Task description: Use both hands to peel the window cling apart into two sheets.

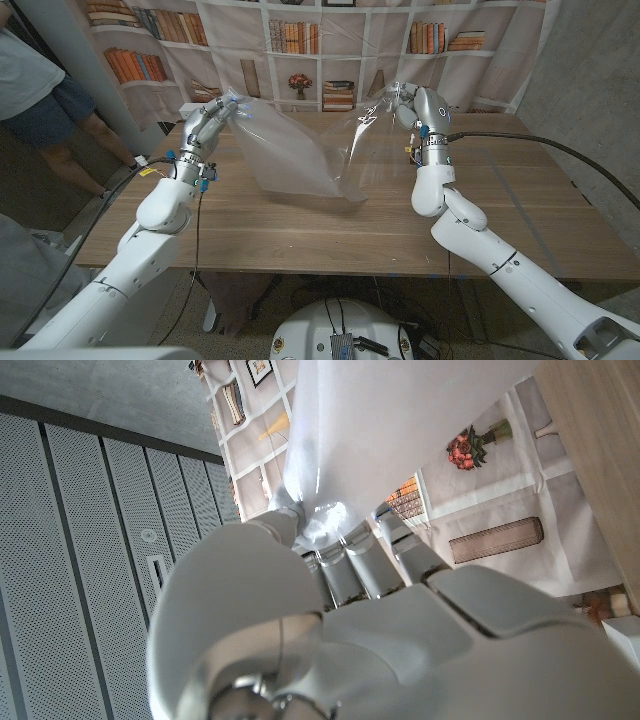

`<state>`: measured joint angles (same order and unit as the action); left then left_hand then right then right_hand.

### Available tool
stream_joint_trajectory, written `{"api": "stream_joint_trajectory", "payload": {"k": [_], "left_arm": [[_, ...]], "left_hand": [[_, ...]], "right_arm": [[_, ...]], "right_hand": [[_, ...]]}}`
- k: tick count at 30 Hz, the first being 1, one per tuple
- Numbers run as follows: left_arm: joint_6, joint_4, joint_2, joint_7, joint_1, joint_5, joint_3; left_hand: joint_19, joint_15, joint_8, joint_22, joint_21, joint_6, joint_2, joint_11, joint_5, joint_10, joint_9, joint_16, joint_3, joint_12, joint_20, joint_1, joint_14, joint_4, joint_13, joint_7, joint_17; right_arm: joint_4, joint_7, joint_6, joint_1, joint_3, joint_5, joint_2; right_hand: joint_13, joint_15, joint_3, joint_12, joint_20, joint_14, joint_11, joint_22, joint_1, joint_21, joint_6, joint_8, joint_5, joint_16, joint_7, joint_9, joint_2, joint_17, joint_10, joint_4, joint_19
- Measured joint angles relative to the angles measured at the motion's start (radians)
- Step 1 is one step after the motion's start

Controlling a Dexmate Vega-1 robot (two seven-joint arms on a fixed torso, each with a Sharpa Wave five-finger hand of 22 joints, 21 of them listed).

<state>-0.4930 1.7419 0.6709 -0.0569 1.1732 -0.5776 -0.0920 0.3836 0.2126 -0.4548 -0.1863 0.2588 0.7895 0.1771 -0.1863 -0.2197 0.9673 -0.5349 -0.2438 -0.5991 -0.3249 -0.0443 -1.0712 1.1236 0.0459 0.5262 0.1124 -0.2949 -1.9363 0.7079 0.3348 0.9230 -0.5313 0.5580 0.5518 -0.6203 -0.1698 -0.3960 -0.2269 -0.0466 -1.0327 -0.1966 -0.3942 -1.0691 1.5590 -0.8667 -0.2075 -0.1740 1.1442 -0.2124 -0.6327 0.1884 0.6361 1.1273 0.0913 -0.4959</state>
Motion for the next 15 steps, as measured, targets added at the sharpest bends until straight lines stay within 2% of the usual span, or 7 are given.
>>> {"api": "stream_joint_trajectory", "payload": {"k": [15], "left_arm": [[-0.029, -0.009, 0.0, -0.02, 0.046, 0.025, 0.038]], "left_hand": [[0.0, 0.0, 0.0, 0.0, -0.004, 0.0, 0.0, 0.0, -0.003, 0.0, 0.004, 0.0, 0.0, 0.008, 0.0, 0.0, 0.0, 0.0, -0.003, 0.0, -0.005]], "right_arm": [[0.003, 0.014, 0.017, -0.008, 0.001, -0.005, -0.004]], "right_hand": [[-0.002, 0.0, 0.0, 0.0, 0.0, 0.0, -0.004, 0.0, 0.0, 0.0, -0.003, -0.004, 0.0, 0.0, 0.003, 0.001, 0.0, -0.001, 0.004, 0.0, 0.0]]}}
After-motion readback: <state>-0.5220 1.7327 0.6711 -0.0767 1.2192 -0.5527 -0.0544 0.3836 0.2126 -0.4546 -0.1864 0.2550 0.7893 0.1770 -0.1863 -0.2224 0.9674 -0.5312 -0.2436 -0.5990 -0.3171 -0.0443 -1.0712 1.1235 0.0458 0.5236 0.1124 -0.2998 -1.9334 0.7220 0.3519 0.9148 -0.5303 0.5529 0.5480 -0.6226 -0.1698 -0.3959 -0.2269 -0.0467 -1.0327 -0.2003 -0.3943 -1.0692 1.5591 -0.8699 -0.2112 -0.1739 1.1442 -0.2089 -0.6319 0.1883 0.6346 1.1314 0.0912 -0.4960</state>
